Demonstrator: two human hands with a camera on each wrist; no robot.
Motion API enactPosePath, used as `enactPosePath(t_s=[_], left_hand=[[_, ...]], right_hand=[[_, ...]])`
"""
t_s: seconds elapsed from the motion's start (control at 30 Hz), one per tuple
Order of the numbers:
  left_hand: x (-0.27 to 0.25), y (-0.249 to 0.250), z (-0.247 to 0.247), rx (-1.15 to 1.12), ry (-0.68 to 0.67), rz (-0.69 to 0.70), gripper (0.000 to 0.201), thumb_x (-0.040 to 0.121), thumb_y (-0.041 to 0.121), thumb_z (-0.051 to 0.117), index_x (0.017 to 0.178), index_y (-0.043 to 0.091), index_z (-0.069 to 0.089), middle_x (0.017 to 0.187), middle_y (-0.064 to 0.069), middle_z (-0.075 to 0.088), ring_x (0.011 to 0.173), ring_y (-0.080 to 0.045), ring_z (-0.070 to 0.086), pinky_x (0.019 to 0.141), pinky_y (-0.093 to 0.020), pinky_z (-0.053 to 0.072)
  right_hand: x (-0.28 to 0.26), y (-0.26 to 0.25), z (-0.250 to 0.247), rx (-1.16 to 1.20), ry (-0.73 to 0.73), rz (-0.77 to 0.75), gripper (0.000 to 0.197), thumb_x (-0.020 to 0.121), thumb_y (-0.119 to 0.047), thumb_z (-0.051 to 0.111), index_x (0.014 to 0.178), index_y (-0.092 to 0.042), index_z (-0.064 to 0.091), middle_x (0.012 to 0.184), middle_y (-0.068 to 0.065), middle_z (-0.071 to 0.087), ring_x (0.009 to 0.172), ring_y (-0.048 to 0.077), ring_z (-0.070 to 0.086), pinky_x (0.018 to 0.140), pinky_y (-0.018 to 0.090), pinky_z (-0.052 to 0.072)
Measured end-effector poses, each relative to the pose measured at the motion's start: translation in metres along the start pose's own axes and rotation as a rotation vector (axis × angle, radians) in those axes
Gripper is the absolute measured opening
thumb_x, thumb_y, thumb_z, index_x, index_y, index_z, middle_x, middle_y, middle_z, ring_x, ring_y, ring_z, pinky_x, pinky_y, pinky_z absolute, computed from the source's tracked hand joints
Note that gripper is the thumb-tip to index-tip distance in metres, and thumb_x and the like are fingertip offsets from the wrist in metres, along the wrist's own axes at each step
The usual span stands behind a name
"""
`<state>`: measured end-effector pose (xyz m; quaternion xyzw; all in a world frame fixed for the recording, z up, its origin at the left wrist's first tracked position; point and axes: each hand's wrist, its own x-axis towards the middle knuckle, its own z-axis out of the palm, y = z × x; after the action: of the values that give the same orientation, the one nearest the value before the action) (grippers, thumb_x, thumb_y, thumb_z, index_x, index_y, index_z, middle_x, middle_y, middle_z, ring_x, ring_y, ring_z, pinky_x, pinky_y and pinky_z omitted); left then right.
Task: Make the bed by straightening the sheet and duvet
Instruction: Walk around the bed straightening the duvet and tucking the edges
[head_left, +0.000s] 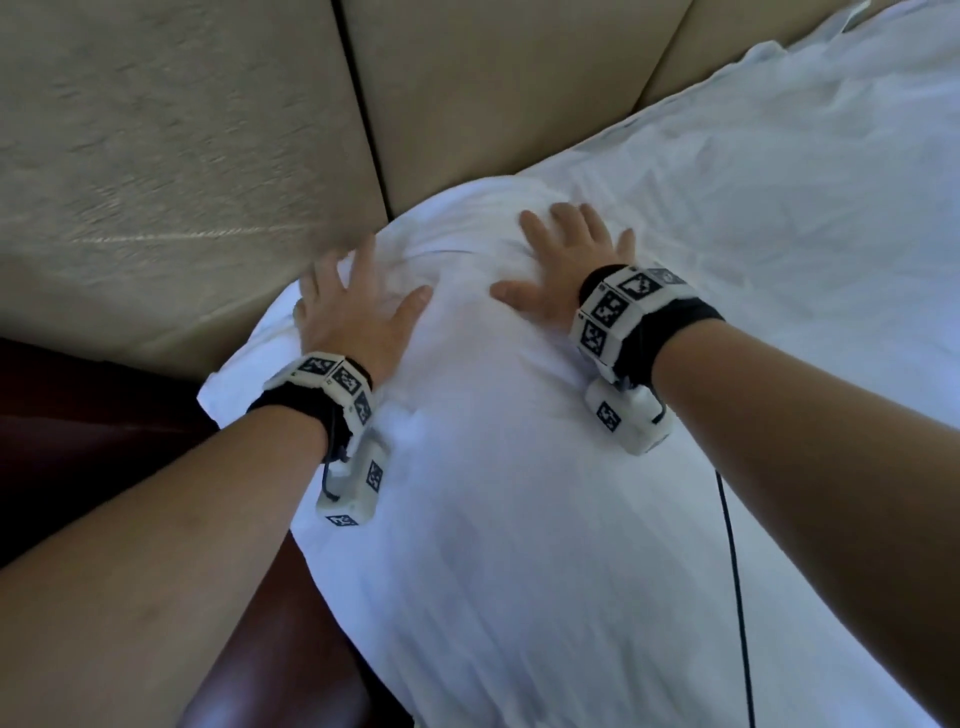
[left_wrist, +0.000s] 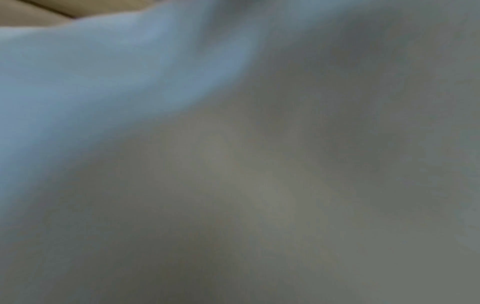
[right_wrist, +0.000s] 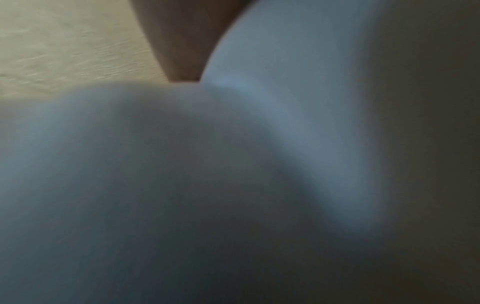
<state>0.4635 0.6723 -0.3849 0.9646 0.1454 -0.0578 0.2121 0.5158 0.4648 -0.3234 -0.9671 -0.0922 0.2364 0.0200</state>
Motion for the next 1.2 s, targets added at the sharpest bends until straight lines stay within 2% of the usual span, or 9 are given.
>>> enactPosePath(t_s=[0.17, 0.37, 0.57, 0.67, 0.73, 0.83, 0.97, 1.1, 1.2], left_hand=[[-0.022, -0.042, 0.019, -0.042, -0.036, -0.184, 0.083, 0.085, 0.072, 0.032, 0.15, 0.031, 0.002, 0.156, -0.012, 0.015, 0.144, -0.028, 0.01, 0.116, -0.05, 0.004], [-0.015, -0.06, 0.027, -0.045, -0.131, -0.075, 0.076, 0.088, 0.068, 0.026, 0.151, 0.033, 0.001, 0.124, -0.021, 0.057, 0.112, -0.039, 0.054, 0.091, -0.045, 0.042], [0.006, -0.087, -0.039, 0.015, -0.002, -0.019, 0.075, 0.085, 0.067, 0.041, 0.141, 0.019, 0.028, 0.107, -0.024, 0.064, 0.097, -0.042, 0.06, 0.08, -0.043, 0.043], [0.007, -0.089, -0.055, 0.033, 0.033, 0.017, 0.072, 0.084, 0.068, 0.041, 0.136, 0.018, 0.032, 0.103, -0.024, 0.065, 0.092, -0.041, 0.062, 0.075, -0.041, 0.043], [0.003, -0.09, -0.045, 0.014, 0.018, 0.001, 0.071, 0.084, 0.07, 0.037, 0.137, 0.022, 0.027, 0.102, -0.02, 0.066, 0.091, -0.039, 0.062, 0.077, -0.043, 0.045], [-0.009, -0.095, -0.023, 0.024, -0.017, -0.052, 0.071, 0.088, 0.065, 0.035, 0.147, 0.031, 0.015, 0.125, -0.017, 0.052, 0.113, -0.037, 0.049, 0.093, -0.047, 0.038], [-0.039, -0.081, -0.012, 0.049, 0.006, 0.085, 0.08, 0.083, 0.068, 0.021, 0.15, 0.027, 0.012, 0.147, -0.016, 0.025, 0.132, -0.036, 0.026, 0.11, -0.056, 0.02], [-0.048, -0.058, 0.004, -0.01, -0.178, 0.098, 0.079, 0.083, 0.073, 0.02, 0.149, 0.037, -0.005, 0.158, -0.001, -0.013, 0.145, -0.026, -0.01, 0.113, -0.058, 0.002], [-0.038, -0.063, 0.021, 0.004, -0.291, 0.009, 0.077, 0.085, 0.075, 0.016, 0.147, 0.04, -0.013, 0.157, 0.004, -0.021, 0.145, -0.022, -0.016, 0.113, -0.059, -0.001]], right_hand=[[0.03, -0.036, -0.009, -0.074, 0.0, -0.166, 0.089, 0.083, -0.073, 0.036, 0.15, -0.029, -0.001, 0.159, -0.004, -0.003, 0.146, 0.022, -0.005, 0.115, 0.057, 0.0], [0.046, -0.046, 0.01, -0.267, -0.029, -0.1, 0.074, 0.085, -0.073, 0.029, 0.147, -0.033, 0.022, 0.145, 0.007, 0.041, 0.133, 0.029, 0.034, 0.108, 0.05, 0.021], [0.05, -0.093, -0.039, -0.273, 0.064, -0.081, 0.064, 0.098, -0.055, 0.023, 0.118, -0.006, 0.059, 0.124, 0.02, 0.058, 0.116, 0.036, 0.052, 0.091, 0.038, 0.039], [0.047, -0.1, -0.058, -0.248, 0.128, -0.104, 0.061, 0.099, -0.05, 0.022, 0.109, -0.006, 0.064, 0.118, 0.021, 0.061, 0.11, 0.036, 0.054, 0.086, 0.037, 0.039], [0.043, -0.095, -0.049, -0.218, 0.187, -0.153, 0.05, 0.099, -0.048, 0.029, 0.122, -0.015, 0.059, 0.128, 0.016, 0.054, 0.12, 0.032, 0.047, 0.096, 0.04, 0.034], [0.033, -0.096, -0.022, -0.216, 0.147, -0.219, 0.062, 0.089, -0.057, 0.045, 0.145, -0.033, 0.03, 0.145, 0.006, 0.032, 0.133, 0.029, 0.028, 0.111, 0.049, 0.019], [0.018, -0.096, 0.0, -0.32, -0.02, -0.232, 0.076, 0.084, -0.068, 0.042, 0.147, -0.04, 0.01, 0.156, -0.001, 0.007, 0.145, 0.025, 0.002, 0.114, 0.058, -0.001], [0.02, -0.089, 0.012, -0.356, -0.06, -0.198, 0.078, 0.084, -0.071, 0.033, 0.148, -0.04, 0.001, 0.158, -0.006, -0.007, 0.146, 0.023, -0.006, 0.114, 0.059, -0.001], [0.033, -0.087, 0.015, -0.355, -0.079, -0.174, 0.074, 0.087, -0.07, 0.027, 0.148, -0.038, -0.001, 0.158, -0.008, -0.007, 0.146, 0.021, -0.004, 0.114, 0.058, 0.002]])
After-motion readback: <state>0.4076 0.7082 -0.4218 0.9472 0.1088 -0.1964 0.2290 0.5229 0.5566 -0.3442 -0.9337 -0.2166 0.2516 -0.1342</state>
